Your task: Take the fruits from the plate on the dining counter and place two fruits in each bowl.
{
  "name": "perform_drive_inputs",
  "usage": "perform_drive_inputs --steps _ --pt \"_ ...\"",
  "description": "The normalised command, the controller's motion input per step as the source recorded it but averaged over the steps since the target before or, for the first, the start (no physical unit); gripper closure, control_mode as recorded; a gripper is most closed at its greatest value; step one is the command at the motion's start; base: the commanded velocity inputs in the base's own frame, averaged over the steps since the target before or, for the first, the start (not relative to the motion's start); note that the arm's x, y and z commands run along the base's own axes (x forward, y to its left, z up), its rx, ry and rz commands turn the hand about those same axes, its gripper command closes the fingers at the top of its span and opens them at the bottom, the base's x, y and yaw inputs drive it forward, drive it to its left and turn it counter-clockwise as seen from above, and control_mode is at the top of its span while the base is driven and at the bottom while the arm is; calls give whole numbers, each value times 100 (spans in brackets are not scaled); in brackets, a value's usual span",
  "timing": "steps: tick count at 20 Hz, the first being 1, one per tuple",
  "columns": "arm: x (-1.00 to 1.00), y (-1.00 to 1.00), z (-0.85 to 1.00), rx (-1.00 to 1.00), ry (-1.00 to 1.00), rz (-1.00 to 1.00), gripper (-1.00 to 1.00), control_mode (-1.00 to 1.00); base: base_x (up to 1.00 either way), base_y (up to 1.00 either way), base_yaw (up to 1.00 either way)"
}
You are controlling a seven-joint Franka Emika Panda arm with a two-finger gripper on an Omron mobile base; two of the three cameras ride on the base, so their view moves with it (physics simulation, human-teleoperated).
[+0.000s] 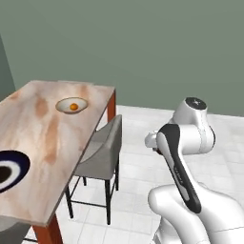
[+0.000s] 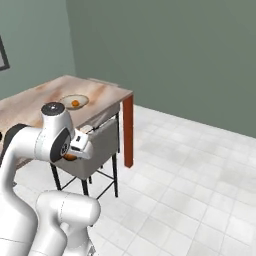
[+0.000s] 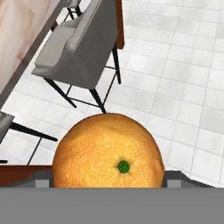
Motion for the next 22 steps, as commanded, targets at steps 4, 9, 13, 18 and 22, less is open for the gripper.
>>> perform_drive_inputs --steps 4,9,13,18,22 --pt "0 0 0 0 0 0 100 100 100 -100 10" --pt "0 0 0 0 0 0 100 100 100 -78 31" --pt "0 0 0 0 0 0 100 100 100 -59 41" --pt "0 0 0 0 0 0 100 100 100 -56 47" --pt "0 0 0 0 0 0 100 100 90 -54 57"
